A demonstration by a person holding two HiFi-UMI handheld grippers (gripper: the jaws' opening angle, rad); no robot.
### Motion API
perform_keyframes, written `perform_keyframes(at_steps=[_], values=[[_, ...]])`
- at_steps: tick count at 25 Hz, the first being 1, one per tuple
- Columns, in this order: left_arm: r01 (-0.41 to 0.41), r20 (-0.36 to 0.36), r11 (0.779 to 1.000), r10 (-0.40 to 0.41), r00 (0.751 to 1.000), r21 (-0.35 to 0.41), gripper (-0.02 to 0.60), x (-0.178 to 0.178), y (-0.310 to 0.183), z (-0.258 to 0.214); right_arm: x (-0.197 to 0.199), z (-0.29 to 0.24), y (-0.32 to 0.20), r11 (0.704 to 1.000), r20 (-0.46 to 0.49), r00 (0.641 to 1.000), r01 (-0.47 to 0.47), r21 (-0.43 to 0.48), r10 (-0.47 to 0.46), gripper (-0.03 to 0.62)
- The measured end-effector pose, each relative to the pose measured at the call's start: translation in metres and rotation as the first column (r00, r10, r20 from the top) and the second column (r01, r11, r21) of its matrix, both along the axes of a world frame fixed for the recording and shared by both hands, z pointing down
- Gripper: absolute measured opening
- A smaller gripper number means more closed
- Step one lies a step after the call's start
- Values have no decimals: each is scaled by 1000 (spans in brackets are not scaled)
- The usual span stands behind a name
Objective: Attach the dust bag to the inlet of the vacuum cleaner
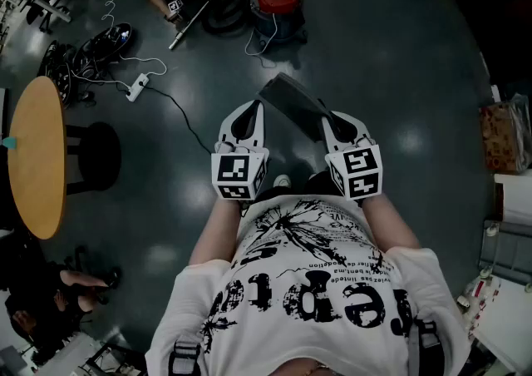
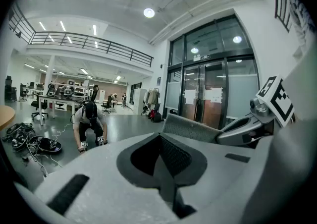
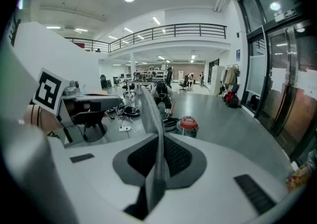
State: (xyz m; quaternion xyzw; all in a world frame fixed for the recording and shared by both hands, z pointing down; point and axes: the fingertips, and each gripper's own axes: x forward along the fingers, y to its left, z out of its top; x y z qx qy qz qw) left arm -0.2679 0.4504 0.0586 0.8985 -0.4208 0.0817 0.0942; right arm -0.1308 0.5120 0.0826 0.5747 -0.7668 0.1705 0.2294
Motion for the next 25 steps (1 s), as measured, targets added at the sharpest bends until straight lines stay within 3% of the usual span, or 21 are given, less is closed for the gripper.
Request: perform_keyframes(at_steps=[6, 15, 25], values=[[20, 6, 1000, -20, 1000, -15, 3, -4, -24, 15, -3, 14, -27, 999, 8, 1000, 28, -21, -27, 21], [113, 35, 993, -113, 993, -16, 3, 19, -93, 34, 30, 32, -104, 992, 20, 992, 124, -19, -124, 21], [191, 79, 980, -185, 979, -65, 3, 127, -224, 44, 146, 41, -243, 966, 4, 967, 255, -51, -255, 21]])
